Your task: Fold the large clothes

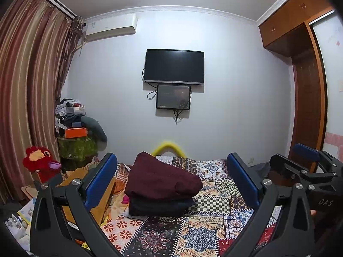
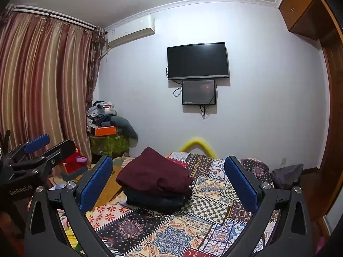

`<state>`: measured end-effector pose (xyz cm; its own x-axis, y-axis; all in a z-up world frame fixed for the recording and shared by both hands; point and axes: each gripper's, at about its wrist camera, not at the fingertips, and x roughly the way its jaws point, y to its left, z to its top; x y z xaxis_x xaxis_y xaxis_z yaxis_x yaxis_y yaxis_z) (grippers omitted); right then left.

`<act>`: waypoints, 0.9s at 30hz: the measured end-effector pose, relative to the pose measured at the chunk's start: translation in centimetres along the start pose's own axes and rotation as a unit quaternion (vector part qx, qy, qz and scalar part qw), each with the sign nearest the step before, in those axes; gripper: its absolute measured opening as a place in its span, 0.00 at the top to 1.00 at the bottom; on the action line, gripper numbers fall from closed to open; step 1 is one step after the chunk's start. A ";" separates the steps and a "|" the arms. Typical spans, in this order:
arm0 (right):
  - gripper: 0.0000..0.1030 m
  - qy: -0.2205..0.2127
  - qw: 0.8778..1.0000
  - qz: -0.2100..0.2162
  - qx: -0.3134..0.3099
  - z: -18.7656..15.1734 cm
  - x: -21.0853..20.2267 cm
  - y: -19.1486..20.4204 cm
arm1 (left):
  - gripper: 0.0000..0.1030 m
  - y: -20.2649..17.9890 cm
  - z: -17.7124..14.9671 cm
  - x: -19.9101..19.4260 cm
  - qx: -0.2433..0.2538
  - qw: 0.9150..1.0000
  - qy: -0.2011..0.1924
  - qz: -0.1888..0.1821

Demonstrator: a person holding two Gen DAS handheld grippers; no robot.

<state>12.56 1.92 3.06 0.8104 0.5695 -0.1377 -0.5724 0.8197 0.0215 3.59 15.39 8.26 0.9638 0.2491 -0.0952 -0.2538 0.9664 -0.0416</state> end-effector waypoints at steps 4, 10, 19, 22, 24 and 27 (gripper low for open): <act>0.00 0.000 1.000 0.000 0.001 0.1 -0.1 0.0 | 0.00 0.0 -0.1 0.1 0.000 1.000 0.001 -0.002; 0.00 0.003 1.000 0.000 0.004 0.0 0.0 -0.2 | 0.00 0.1 -0.1 0.3 -0.001 1.000 0.003 -0.002; 0.00 0.008 1.000 0.001 0.010 -0.1 0.1 -0.4 | 0.00 0.2 -0.5 0.7 -0.003 1.000 0.010 -0.004; 0.00 0.007 1.000 0.000 0.009 -0.1 0.1 -0.4 | 0.00 0.4 -0.5 0.8 -0.006 1.000 0.011 -0.009; 0.00 0.007 1.000 -0.001 0.008 -0.1 0.1 -0.3 | 0.00 0.4 -0.5 0.9 -0.008 1.000 0.013 -0.015; 0.00 0.006 1.000 -0.001 0.008 -0.1 0.1 -0.4 | 0.00 0.5 -0.6 1.0 -0.008 1.000 0.017 -0.016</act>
<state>12.86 1.67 2.89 0.8102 0.5665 -0.1505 -0.5680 0.8222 0.0373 4.42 16.06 7.59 0.9684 0.2146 -0.1271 -0.2235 0.9728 -0.0608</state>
